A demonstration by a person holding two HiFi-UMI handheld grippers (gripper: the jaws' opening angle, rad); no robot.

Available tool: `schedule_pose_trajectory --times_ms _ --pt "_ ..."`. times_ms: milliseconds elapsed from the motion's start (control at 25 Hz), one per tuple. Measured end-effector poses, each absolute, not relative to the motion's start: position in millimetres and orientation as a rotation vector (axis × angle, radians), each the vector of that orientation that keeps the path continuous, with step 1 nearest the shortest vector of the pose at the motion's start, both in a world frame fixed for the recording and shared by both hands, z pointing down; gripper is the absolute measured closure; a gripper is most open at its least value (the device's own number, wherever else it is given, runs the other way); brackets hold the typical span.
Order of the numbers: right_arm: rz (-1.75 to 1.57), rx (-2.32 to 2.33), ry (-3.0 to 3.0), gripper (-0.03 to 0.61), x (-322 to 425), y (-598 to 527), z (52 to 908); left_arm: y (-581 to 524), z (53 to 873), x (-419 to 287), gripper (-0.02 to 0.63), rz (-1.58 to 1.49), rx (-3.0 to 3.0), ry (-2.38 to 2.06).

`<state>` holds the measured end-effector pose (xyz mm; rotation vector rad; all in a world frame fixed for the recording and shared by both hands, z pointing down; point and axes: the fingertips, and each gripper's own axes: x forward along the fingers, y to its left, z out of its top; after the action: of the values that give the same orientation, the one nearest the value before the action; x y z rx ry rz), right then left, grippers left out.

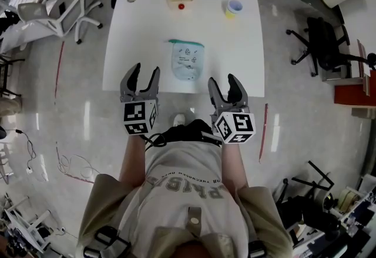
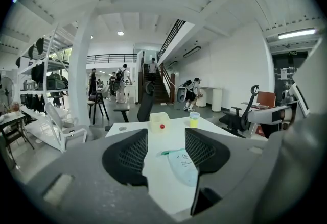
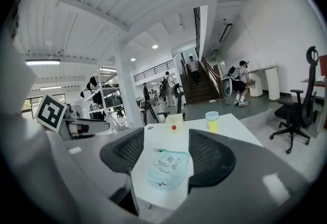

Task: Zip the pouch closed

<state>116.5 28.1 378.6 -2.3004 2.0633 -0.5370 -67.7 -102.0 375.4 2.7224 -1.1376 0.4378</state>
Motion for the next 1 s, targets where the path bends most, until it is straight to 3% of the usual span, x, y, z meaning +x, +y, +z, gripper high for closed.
schedule_pose_trajectory --times_ms 440,1000 --pt "-0.663 -2.265 2.118 0.330 148 -13 414 -126 419 -43 0.377 0.544 2.626 -1.134" --pt "-0.645 -2.137 2.274 0.330 218 -108 410 -200 410 22 0.376 0.532 2.569 -1.277"
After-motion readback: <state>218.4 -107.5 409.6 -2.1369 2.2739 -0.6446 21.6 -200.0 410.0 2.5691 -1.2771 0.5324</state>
